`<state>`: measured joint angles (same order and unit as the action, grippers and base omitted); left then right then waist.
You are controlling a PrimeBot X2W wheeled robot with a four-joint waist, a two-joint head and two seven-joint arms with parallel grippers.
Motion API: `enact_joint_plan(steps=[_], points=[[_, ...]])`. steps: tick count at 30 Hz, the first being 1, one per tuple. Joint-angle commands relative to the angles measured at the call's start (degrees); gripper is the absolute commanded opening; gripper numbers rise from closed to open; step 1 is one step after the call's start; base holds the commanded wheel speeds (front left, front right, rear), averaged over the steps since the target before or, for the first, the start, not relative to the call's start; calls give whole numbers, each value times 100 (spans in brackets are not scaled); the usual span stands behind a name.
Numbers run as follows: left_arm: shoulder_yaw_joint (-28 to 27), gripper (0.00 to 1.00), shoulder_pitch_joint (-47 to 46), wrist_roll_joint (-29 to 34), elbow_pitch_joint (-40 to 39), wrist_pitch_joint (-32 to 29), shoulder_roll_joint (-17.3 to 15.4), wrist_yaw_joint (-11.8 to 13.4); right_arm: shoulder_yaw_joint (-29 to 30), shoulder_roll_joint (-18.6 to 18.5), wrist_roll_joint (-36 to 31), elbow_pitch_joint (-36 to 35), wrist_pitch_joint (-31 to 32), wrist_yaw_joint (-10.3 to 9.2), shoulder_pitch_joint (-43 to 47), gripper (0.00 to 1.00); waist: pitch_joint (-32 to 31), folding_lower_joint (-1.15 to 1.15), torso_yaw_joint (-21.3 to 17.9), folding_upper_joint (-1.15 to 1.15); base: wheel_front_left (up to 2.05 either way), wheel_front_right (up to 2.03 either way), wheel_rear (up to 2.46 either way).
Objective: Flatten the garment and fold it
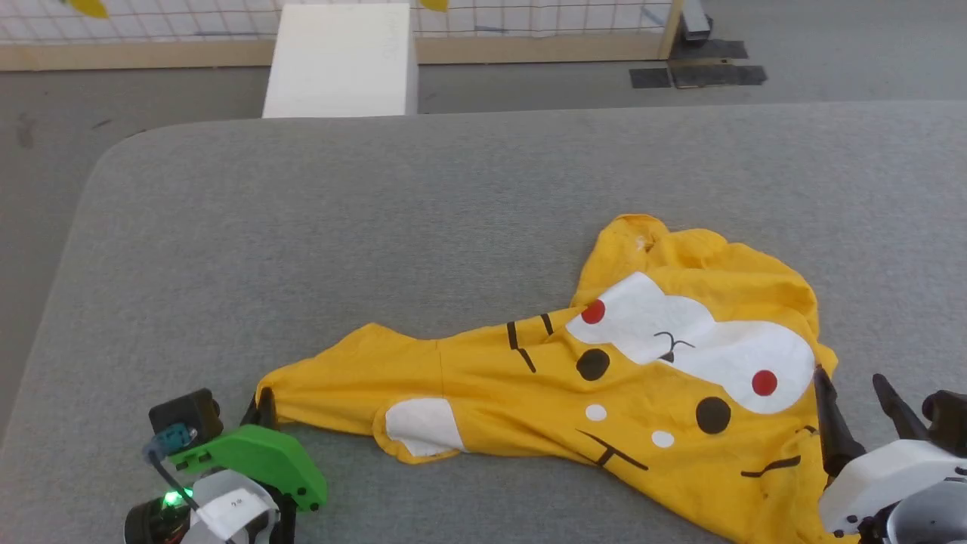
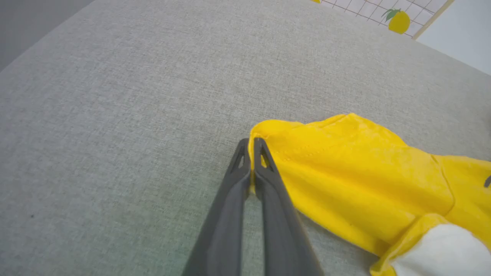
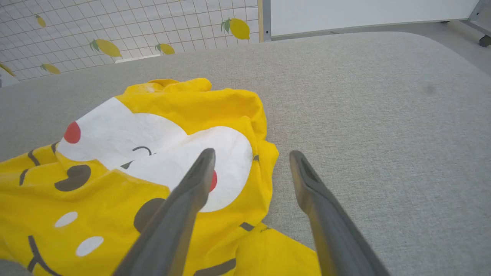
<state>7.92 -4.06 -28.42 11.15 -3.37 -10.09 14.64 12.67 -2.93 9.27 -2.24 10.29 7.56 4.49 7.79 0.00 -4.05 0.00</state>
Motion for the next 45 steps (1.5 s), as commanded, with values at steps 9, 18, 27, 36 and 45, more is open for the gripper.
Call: enact_joint_plan(steps=[9,18,27,36,45], points=[[-62,100,10,-122,-166,1475,254,-526,220,5,-291,529,547,-8,-718,100,158,0,384,0,0,0,0],[-21,100,-382,252,-204,1826,422,-827,335,-57,-610,1635,2274,-8,-1857,97,532,0,564,0,0,0,0],[-72,100,-602,455,-238,1835,602,-975,-55,-742,-744,1819,2181,-8,-3067,0,848,0,742,0,0,0,0],[25,100,-929,519,-153,1836,695,-1126,-930,-1319,-1099,2717,861,-8,-5118,0,1320,0,1104,0,0,0,0],[227,100,-1148,417,-113,1836,719,-1129,-1368,-1516,-1270,3926,235,-8,-6050,0,1652,0,1454,0,0,0,0]])
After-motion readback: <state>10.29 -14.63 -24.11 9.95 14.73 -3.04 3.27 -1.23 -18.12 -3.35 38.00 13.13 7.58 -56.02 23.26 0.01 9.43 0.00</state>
